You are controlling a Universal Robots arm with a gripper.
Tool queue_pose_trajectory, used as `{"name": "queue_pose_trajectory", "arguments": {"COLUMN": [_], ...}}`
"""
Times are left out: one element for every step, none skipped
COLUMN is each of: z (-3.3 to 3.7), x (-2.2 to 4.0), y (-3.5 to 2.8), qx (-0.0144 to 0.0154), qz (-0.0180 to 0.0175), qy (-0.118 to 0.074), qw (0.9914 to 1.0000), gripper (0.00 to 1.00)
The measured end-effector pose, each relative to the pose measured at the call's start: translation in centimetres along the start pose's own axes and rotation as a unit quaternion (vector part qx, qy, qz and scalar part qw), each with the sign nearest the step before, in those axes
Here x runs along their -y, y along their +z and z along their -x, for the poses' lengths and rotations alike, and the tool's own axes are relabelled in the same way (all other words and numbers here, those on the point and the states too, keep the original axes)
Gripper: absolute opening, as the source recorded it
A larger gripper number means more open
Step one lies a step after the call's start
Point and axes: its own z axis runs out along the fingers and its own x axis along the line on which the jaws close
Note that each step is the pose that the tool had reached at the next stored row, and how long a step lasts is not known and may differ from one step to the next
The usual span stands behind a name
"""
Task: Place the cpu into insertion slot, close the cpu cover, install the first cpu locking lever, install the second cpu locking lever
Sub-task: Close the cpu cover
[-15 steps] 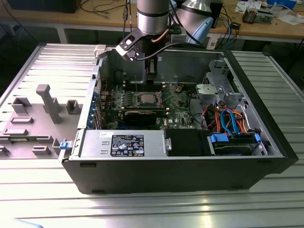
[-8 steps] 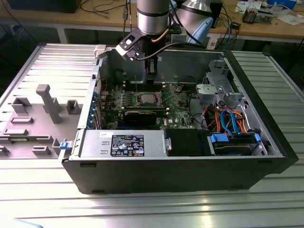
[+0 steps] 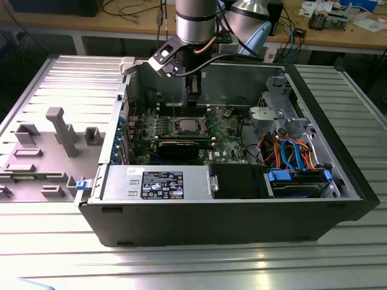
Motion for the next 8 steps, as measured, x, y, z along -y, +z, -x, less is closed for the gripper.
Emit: {"name": "queue_pose_trajectory", "arguments": {"z": [0.0, 0.0, 0.0, 0.0, 0.0, 0.0, 0.0, 0.0], "x": [-0.01, -0.03, -0.05, -0.06, -0.07, -0.07, -0.08, -0.13], "y": [0.0, 0.0, 0.0, 0.0, 0.0, 0.0, 0.01, 0.01], "qx": [0.0, 0.0, 0.0, 0.0, 0.0, 0.0, 0.0, 0.0], "qz": [0.0, 0.0, 0.0, 0.0, 0.0, 0.0, 0.0, 0.0], "qy": [0.0, 0.0, 0.0, 0.0, 0.0, 0.0, 0.0, 0.0], "qw": [1.0, 1.0, 1.0, 1.0, 1.0, 1.0, 1.0, 1.0], "gripper": [0.11, 0.11, 0.11, 0.11, 0.11, 0.11, 0.11, 0.11]}}
